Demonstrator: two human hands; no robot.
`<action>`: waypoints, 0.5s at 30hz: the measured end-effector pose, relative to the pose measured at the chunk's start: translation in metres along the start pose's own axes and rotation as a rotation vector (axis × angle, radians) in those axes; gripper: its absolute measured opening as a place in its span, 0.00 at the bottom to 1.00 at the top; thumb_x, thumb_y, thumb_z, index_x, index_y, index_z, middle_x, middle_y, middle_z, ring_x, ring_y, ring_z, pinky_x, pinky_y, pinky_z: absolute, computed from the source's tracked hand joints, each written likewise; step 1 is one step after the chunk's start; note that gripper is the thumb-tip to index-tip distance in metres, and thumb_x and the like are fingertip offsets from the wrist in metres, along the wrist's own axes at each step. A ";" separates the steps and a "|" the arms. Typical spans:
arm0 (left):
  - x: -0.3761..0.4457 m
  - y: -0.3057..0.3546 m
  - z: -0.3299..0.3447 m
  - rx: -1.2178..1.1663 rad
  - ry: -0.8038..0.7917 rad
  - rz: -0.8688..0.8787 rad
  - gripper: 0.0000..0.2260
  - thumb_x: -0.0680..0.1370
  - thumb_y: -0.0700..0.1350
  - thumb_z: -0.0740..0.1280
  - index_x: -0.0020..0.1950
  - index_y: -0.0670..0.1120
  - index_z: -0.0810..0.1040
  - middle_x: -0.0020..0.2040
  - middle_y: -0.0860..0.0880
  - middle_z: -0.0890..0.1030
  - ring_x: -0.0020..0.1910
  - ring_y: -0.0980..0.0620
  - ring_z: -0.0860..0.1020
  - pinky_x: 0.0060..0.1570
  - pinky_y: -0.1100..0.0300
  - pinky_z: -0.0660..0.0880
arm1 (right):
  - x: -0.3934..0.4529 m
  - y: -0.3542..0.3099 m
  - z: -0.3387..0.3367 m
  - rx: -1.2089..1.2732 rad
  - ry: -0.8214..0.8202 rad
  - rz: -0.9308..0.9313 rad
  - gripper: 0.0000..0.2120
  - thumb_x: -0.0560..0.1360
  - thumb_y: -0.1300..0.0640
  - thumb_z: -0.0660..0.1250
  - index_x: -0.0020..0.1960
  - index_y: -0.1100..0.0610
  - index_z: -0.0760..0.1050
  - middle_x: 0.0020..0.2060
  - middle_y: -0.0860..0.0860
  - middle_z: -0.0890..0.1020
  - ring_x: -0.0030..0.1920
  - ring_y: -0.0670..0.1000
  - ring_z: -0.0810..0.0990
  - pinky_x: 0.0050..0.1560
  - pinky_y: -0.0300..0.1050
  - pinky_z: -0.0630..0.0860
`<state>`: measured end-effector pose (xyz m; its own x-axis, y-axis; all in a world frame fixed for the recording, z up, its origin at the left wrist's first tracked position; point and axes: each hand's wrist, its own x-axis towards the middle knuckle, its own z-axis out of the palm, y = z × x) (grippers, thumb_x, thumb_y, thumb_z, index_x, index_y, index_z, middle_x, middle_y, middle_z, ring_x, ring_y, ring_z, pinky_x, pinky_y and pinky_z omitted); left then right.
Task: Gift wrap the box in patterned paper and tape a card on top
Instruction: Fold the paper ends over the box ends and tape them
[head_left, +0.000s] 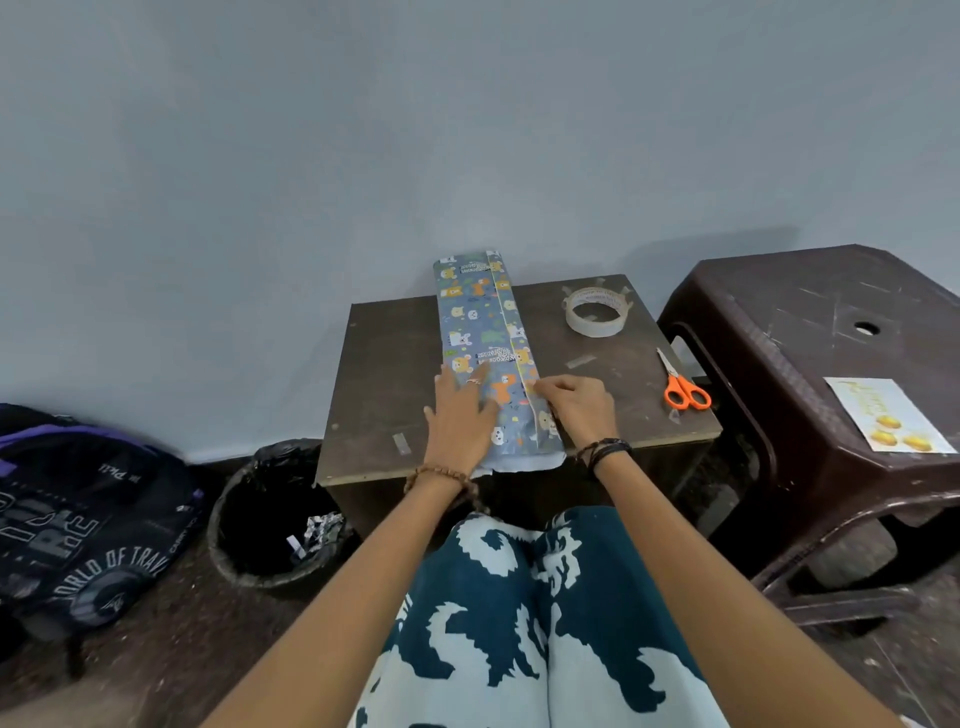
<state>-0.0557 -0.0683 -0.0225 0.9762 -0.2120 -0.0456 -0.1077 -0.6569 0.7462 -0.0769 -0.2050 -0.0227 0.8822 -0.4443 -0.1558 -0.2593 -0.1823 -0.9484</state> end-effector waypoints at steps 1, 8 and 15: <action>-0.007 -0.006 -0.001 -0.074 0.029 0.003 0.21 0.80 0.42 0.56 0.74 0.49 0.63 0.77 0.45 0.48 0.76 0.49 0.46 0.73 0.49 0.49 | -0.003 0.003 -0.002 0.028 0.010 0.013 0.09 0.74 0.53 0.68 0.45 0.58 0.83 0.40 0.54 0.83 0.48 0.55 0.81 0.57 0.51 0.76; -0.041 -0.035 -0.005 -0.325 0.040 0.017 0.22 0.82 0.41 0.56 0.75 0.45 0.58 0.57 0.54 0.74 0.56 0.58 0.71 0.53 0.72 0.65 | -0.027 0.021 -0.009 0.070 0.017 -0.044 0.10 0.76 0.61 0.64 0.54 0.59 0.81 0.47 0.53 0.84 0.51 0.51 0.81 0.59 0.51 0.75; -0.041 -0.041 -0.018 0.005 -0.030 0.155 0.28 0.75 0.40 0.69 0.73 0.46 0.63 0.75 0.47 0.58 0.72 0.50 0.62 0.70 0.54 0.62 | -0.039 0.024 -0.019 -0.144 -0.159 -0.258 0.21 0.74 0.73 0.58 0.63 0.59 0.75 0.61 0.55 0.78 0.63 0.49 0.75 0.65 0.40 0.68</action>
<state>-0.0874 -0.0197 -0.0389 0.9417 -0.3326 0.0503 -0.2579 -0.6178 0.7428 -0.1255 -0.2087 -0.0341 0.9734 -0.2267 0.0324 -0.0622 -0.3979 -0.9153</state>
